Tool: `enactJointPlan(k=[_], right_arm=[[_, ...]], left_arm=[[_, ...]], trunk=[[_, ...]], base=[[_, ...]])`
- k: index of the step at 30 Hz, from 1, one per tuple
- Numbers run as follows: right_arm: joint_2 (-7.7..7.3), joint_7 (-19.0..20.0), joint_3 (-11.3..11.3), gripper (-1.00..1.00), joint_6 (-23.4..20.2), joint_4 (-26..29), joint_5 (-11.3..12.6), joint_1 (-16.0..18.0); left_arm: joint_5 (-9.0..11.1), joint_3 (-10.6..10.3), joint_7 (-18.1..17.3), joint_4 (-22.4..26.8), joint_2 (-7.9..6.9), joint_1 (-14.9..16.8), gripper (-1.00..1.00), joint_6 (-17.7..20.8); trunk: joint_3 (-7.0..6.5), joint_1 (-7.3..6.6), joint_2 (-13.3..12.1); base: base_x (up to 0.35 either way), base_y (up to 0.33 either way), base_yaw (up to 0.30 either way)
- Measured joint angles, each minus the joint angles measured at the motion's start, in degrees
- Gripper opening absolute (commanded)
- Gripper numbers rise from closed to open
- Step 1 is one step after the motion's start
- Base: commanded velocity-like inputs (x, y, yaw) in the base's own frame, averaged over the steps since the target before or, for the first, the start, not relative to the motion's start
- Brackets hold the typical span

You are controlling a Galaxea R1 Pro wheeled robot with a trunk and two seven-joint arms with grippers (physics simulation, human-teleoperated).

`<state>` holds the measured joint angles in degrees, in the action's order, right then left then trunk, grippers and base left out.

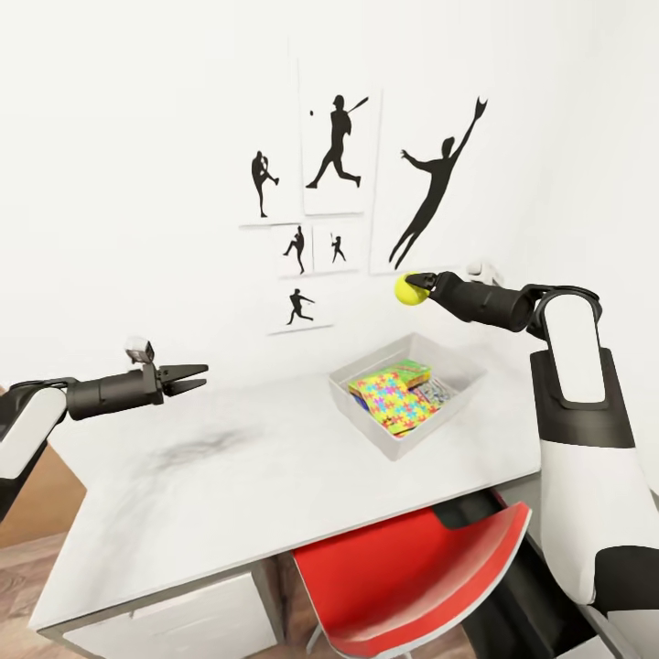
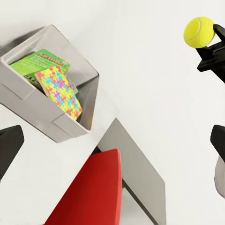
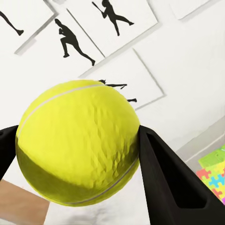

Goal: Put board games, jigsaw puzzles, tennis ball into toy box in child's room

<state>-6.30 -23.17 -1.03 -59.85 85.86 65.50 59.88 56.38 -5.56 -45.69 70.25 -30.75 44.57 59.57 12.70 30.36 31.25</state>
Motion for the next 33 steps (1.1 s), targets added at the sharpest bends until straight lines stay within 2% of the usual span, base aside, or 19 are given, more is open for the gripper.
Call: enactJointPlan(k=[11,22,26,29,33], right_arm=[[0.04,0.0,0.03,-1.0,0.0,-0.01,-0.03,0.0],[-0.01,-0.13,0.75,-1.0,0.0,-2.29,-0.42,0.01],[0.01,-0.5,2.71,-1.0,-0.11,-7.89,-0.78,0.14],[0.04,-1.29,3.38,-1.0,-0.12,-15.06,-1.09,1.05],[0.12,-4.52,3.62,-1.0,-0.13,-26.58,-2.41,5.19]], left_arm=[[-0.05,-0.14,0.01,0.0,0.03,0.0,1.0,0.0],[-0.13,-0.34,0.01,0.02,0.04,0.01,1.0,0.0],[-0.14,-0.36,0.01,0.02,0.04,0.01,1.0,0.0],[-0.11,-0.3,0.01,0.0,0.04,0.01,1.0,0.0],[-0.06,-0.19,0.01,0.02,0.04,0.01,1.0,0.0]], trunk=[[-0.11,-0.01,0.0],[-0.12,0.01,-0.01],[-0.12,0.02,-0.01],[-0.12,0.02,-0.01],[-0.12,0.02,-0.01]], base=[[0.194,-0.015,0.007],[0.016,-0.004,0.0],[0.0,0.0,0.0],[0.0,0.0,0.0],[0.0,0.0,0.0]])
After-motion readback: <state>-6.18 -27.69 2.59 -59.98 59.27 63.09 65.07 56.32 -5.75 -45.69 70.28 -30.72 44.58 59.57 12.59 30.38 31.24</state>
